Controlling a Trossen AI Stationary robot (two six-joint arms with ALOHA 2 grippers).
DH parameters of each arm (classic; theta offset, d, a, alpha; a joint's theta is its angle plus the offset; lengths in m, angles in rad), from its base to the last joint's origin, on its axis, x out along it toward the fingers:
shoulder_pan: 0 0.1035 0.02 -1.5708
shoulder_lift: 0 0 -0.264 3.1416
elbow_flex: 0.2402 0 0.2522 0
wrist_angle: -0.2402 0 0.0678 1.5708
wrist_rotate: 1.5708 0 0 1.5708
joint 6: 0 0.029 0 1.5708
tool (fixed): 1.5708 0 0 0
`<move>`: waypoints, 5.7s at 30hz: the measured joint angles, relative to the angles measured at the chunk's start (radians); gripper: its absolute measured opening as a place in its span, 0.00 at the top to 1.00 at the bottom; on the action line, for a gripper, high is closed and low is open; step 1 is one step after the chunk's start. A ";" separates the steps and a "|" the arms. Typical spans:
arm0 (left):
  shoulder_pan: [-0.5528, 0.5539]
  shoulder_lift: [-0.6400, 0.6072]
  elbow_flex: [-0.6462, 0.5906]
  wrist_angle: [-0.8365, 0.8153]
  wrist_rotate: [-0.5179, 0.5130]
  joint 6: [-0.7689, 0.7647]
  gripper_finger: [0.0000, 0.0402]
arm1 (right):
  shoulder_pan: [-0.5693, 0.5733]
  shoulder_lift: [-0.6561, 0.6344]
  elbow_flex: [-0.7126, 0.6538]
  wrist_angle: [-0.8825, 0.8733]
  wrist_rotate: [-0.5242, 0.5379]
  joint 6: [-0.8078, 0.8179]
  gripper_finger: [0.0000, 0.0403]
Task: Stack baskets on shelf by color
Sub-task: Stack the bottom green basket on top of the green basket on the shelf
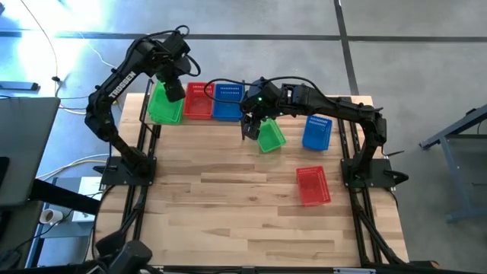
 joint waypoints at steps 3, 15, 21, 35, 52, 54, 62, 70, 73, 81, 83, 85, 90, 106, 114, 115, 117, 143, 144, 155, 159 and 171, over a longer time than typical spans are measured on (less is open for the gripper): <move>0.011 0.018 0.000 0.000 -0.004 0.003 0.66 | 0.000 0.000 0.000 -0.001 -0.017 0.000 0.64; 0.010 0.058 0.000 0.000 -0.068 0.170 0.66 | 0.000 0.000 0.000 -0.012 -0.017 -0.017 0.64; 0.010 0.071 0.000 0.000 -0.019 0.249 0.66 | 0.000 0.000 0.000 -0.012 -0.017 -0.020 0.64; 0.026 0.074 0.000 0.000 0.061 0.275 0.66 | 0.000 0.000 0.000 -0.012 -0.017 -0.130 0.64; 0.018 0.112 0.000 0.000 0.011 0.238 0.66 | 0.000 0.000 0.000 -0.011 -0.017 -0.158 0.64; 0.010 0.112 0.000 0.000 -0.006 0.240 0.66 | 0.000 0.000 0.000 -0.011 -0.017 -0.158 0.64; -0.008 0.145 -0.019 0.000 -0.016 0.228 0.66 | 0.000 0.000 0.000 -0.012 -0.017 -0.151 0.64; -0.027 0.155 -0.079 0.000 -0.117 0.226 0.66 | 0.000 0.000 0.000 -0.026 -0.018 -0.147 0.64; -0.018 0.163 -0.079 0.000 -0.119 0.217 0.67 | 0.000 0.000 0.000 -0.026 -0.019 -0.146 0.64; -0.015 0.180 -0.079 0.000 -0.121 0.204 0.73 | 0.000 0.000 0.000 -0.033 -0.020 -0.146 0.64; -0.014 0.179 -0.079 0.000 -0.120 0.203 0.75 | 0.000 0.000 0.000 -0.033 -0.020 -0.146 0.64; -0.011 0.179 -0.079 0.000 -0.118 0.203 0.78 | 0.000 0.000 0.000 -0.033 -0.020 -0.146 0.64; -0.009 0.179 -0.079 0.000 -0.104 0.204 0.83 | 0.000 0.000 0.000 -0.036 -0.020 -0.146 0.64; -0.023 0.174 -0.079 -0.003 -0.108 0.216 0.99 | 0.000 0.000 0.000 -0.048 -0.021 -0.123 0.64; -0.028 0.146 -0.079 -0.001 -0.086 0.250 0.99 | 0.000 0.000 0.000 -0.048 -0.021 -0.123 0.64; -0.029 0.143 -0.079 -0.001 -0.082 0.255 0.99 | 0.000 0.000 0.000 -0.049 -0.021 -0.123 0.64; -0.030 0.138 -0.079 -0.001 -0.075 0.261 1.00 | 0.000 0.000 0.000 -0.051 -0.021 -0.123 0.64; -0.032 0.136 0.043 0.002 -0.047 0.260 1.00 | 0.000 0.000 0.000 -0.061 -0.021 -0.112 0.64; -0.032 0.136 0.046 0.002 -0.042 0.260 1.00 | 0.000 0.000 0.000 -0.061 -0.021 -0.104 0.64; -0.011 0.136 0.047 0.003 0.042 0.254 1.00 | 0.001 0.000 0.000 -0.062 -0.021 -0.093 0.64; -0.012 0.136 0.047 0.004 0.048 0.253 0.99 | 0.001 0.000 0.000 -0.063 -0.021 -0.093 0.64; -0.012 0.136 0.047 0.006 0.044 0.252 0.93 | 0.001 0.000 0.000 -0.063 -0.021 -0.093 0.64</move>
